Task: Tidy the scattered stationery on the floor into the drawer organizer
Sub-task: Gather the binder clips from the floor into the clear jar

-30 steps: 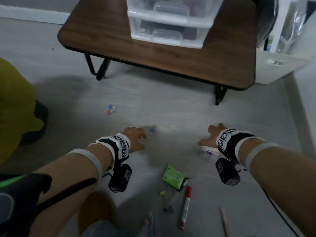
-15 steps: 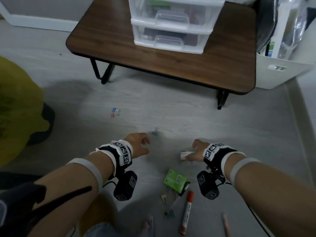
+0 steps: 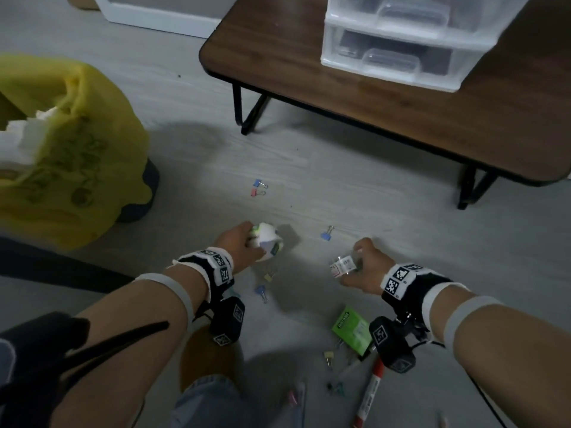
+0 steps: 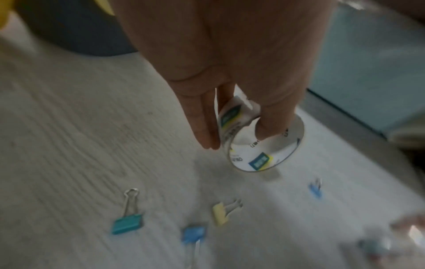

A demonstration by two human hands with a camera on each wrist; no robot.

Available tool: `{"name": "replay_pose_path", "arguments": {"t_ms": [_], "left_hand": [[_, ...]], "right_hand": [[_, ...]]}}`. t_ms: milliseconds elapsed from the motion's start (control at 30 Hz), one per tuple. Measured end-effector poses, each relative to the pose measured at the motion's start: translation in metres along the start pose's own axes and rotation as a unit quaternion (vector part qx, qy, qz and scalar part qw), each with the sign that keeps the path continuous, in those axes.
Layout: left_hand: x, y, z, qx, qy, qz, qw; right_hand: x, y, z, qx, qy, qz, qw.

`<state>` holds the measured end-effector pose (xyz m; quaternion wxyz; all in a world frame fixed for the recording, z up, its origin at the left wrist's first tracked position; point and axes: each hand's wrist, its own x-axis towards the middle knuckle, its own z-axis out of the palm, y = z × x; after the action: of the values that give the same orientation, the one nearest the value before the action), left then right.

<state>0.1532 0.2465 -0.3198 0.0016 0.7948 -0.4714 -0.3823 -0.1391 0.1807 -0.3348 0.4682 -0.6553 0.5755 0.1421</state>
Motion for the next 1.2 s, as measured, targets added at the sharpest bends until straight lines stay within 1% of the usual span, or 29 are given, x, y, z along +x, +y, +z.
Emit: {"name": "replay_pose_path", "arguments": {"t_ms": [67, 100, 167, 233, 300, 333, 400, 433, 500, 533, 600, 633, 667, 700, 767, 800, 867, 933, 1000, 1033, 1100, 1200], "left_hand": [[0.007, -0.007, -0.012, -0.073, 0.042, -0.03, 0.996], [0.01, -0.011, -0.016, -0.092, 0.063, -0.039, 0.993], [0.013, -0.025, -0.023, -0.093, 0.099, -0.054, 0.989], [0.014, -0.04, -0.027, -0.085, 0.124, -0.07, 0.986], [0.012, -0.057, -0.026, -0.039, 0.132, -0.087, 0.987], [0.01, -0.066, -0.023, 0.009, 0.118, -0.091, 0.989], [0.005, -0.081, -0.015, 0.108, 0.056, -0.086, 0.989], [0.002, -0.088, -0.01, 0.131, 0.03, -0.081, 0.988], [-0.007, -0.096, -0.002, 0.116, 0.008, -0.078, 0.99], [-0.012, -0.097, 0.001, 0.104, 0.015, -0.084, 0.991], [-0.025, -0.098, 0.007, 0.11, 0.062, -0.098, 0.987], [-0.032, -0.095, 0.008, 0.13, 0.077, -0.093, 0.984], [-0.038, -0.09, 0.011, 0.144, 0.071, -0.073, 0.984], [-0.043, -0.086, 0.015, 0.151, 0.042, -0.044, 0.987], [-0.048, -0.077, 0.028, 0.164, -0.047, 0.001, 0.985], [-0.049, -0.074, 0.034, 0.171, -0.081, 0.009, 0.982], [-0.049, -0.068, 0.049, 0.158, -0.119, -0.01, 0.98], [-0.045, -0.06, 0.062, 0.132, -0.114, -0.026, 0.984], [-0.041, -0.05, 0.075, 0.101, -0.091, -0.011, 0.991], [-0.038, -0.044, 0.08, 0.083, -0.077, -0.003, 0.994], [-0.034, -0.036, 0.089, 0.051, -0.047, 0.012, 0.998], [-0.027, -0.029, 0.094, 0.037, -0.023, 0.04, 0.998]], "right_hand": [[0.004, -0.008, 0.001, 0.0, 0.013, -0.001, 1.0], [0.005, -0.011, 0.001, 0.0, 0.021, -0.003, 1.0], [0.009, -0.02, 0.003, 0.001, 0.033, -0.01, 0.999], [0.012, -0.028, 0.003, -0.004, 0.041, -0.034, 0.999], [0.015, -0.037, 0.005, -0.006, 0.047, -0.069, 0.996], [0.017, -0.042, 0.006, -0.014, 0.051, -0.09, 0.994], [0.02, -0.049, 0.009, -0.071, 0.062, -0.119, 0.988], [0.02, -0.054, 0.011, -0.12, 0.067, -0.126, 0.982], [0.019, -0.061, 0.015, -0.226, 0.072, -0.136, 0.962], [0.019, -0.065, 0.017, -0.275, 0.068, -0.139, 0.949], [0.018, -0.071, 0.022, -0.359, 0.044, -0.135, 0.923], [0.017, -0.073, 0.026, -0.391, 0.031, -0.127, 0.911], [0.017, -0.075, 0.029, -0.417, 0.018, -0.115, 0.901], [0.016, -0.077, 0.033, -0.435, 0.007, -0.101, 0.895], [0.016, -0.082, 0.04, -0.45, -0.008, -0.085, 0.889], [0.016, -0.085, 0.044, -0.451, -0.013, -0.085, 0.888], [0.018, -0.089, 0.049, -0.444, -0.03, -0.08, 0.892], [0.019, -0.091, 0.051, -0.423, -0.052, -0.073, 0.902], [0.018, -0.088, 0.05, -0.393, -0.053, -0.078, 0.915], [0.017, -0.085, 0.048, -0.37, -0.032, -0.08, 0.925], [0.018, -0.076, 0.043, -0.301, 0.038, -0.079, 0.95], [0.027, -0.06, 0.028, -0.218, 0.125, -0.07, 0.965]]}}
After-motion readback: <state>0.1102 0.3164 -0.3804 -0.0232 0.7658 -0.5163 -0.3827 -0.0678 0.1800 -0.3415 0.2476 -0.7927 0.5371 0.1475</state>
